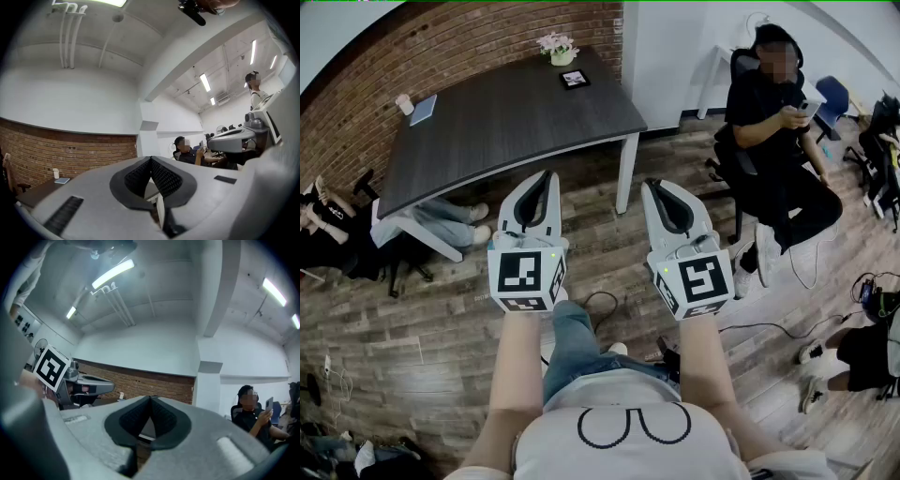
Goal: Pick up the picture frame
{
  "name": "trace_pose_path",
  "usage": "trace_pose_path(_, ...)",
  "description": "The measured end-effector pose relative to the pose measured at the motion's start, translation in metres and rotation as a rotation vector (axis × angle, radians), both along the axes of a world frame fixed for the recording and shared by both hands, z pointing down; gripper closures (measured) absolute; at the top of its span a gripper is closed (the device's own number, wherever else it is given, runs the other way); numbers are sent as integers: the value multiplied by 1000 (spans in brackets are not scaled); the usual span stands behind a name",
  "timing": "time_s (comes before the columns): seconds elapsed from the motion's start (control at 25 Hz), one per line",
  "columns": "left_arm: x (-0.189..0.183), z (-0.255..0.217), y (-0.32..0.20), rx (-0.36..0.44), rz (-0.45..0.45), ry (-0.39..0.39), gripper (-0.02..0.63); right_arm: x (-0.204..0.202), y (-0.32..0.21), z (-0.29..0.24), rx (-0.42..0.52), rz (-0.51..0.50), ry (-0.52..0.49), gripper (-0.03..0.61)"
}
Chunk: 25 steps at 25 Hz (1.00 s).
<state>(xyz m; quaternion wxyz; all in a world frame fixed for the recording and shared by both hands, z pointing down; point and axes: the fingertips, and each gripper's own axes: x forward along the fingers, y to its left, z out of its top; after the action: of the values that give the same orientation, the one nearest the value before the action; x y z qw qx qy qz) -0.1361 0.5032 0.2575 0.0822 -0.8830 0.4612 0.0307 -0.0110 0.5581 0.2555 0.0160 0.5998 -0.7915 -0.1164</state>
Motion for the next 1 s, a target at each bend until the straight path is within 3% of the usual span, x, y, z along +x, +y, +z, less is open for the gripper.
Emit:
trace_pose_path(0.44,-2,12,-26,-17,-1,-9,615,-1,-31,10,-8,-4,-3,578)
trace_pose_path(1.0,2,25,-193,-65,23,41,615,1,-186,19,-43,3,-4,578)
